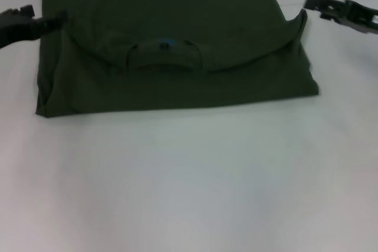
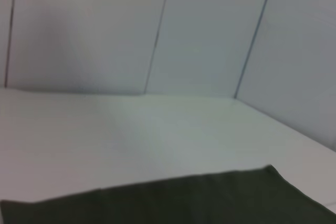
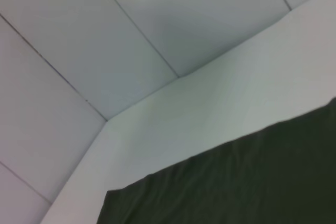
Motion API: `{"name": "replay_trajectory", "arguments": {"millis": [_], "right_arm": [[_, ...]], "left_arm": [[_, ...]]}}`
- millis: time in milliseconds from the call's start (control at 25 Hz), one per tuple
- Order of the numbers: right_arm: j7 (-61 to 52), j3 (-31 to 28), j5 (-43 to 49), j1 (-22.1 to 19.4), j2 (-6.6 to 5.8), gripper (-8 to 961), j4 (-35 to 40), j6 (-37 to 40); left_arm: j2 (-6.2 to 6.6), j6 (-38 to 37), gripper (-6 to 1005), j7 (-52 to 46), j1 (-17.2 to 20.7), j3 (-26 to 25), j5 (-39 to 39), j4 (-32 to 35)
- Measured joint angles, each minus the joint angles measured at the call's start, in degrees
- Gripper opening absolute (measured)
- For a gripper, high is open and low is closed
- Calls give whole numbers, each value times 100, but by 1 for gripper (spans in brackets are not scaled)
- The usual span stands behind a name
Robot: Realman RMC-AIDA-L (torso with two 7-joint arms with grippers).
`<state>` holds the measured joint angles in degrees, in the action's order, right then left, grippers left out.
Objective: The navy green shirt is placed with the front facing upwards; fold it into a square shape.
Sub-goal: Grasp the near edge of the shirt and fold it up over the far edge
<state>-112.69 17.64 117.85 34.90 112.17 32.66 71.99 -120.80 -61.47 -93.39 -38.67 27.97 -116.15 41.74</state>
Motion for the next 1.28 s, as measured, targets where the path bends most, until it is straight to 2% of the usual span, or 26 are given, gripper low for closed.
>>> {"name": "replay_trajectory", "arguments": {"millis": [40, 80, 240, 480, 680, 880, 1160, 1280], "right_arm": [[-164, 1, -2, -183, -71, 783, 52, 248], [-164, 1, -2, -183, -71, 782, 52, 248], [-327, -18, -3, -552, -218, 780, 74, 666], [-523, 14, 127, -950, -368, 777, 79, 995], [-741, 13, 174, -1169, -451, 773, 89, 938], [-1190, 24, 475, -1166, -571, 770, 92, 789], [-1565, 84, 764, -917, -566, 764, 96, 558], [-1644, 139, 781, -779, -490, 762, 72, 496]], "left_arm": [[6, -73, 896, -26, 51, 10, -25, 19], [11, -183, 895, -51, 116, 18, -74, 51], [9, -453, 891, -73, 292, 26, -328, 93], [-51, -656, 891, -150, 447, 25, -664, 97], [-67, -1091, 891, -193, 532, -14, -646, 149], [-112, -1505, 890, -232, 618, -30, -571, 369], [-155, -1628, 890, -201, 702, -37, -466, 405], [-163, -1685, 890, -181, 704, -26, -433, 406]]}}
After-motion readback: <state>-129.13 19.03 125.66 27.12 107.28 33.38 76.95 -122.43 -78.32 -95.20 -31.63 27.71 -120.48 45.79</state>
